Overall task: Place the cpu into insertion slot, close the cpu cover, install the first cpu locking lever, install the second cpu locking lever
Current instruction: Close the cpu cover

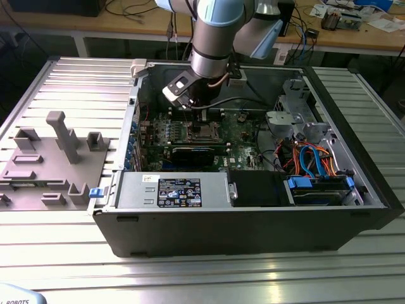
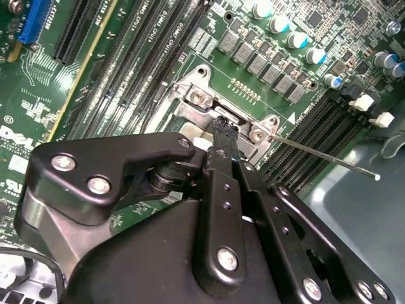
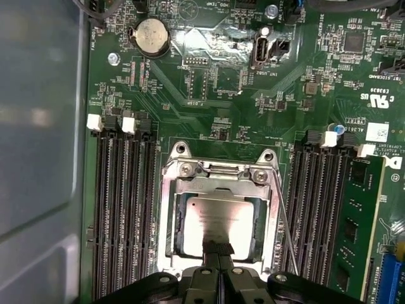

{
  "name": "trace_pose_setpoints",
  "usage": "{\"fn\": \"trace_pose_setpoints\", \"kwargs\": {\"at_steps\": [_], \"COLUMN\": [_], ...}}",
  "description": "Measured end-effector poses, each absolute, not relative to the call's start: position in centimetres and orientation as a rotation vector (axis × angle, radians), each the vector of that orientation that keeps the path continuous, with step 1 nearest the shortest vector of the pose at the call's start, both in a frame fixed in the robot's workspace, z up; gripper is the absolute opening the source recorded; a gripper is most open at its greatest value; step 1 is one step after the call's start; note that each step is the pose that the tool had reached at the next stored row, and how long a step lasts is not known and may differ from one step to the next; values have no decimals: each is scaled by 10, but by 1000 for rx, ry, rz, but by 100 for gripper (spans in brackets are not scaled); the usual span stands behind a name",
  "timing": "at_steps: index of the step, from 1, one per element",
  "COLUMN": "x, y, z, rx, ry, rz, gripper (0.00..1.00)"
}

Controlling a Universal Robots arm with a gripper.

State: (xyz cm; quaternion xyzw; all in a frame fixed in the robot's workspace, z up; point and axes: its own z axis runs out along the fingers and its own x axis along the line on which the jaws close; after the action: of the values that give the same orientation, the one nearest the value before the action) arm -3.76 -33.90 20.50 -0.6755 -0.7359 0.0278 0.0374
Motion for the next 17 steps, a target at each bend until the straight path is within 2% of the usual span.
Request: {"fn": "trace_pose_setpoints", "kwargs": {"at_steps": [6, 17], "x": [-26, -25], "y": [-340, -340], "z": [207, 240], "rx": [-2071, -2070], "ry": [-2257, -2256], "rz": [83, 83], "gripper": [11, 11]}}
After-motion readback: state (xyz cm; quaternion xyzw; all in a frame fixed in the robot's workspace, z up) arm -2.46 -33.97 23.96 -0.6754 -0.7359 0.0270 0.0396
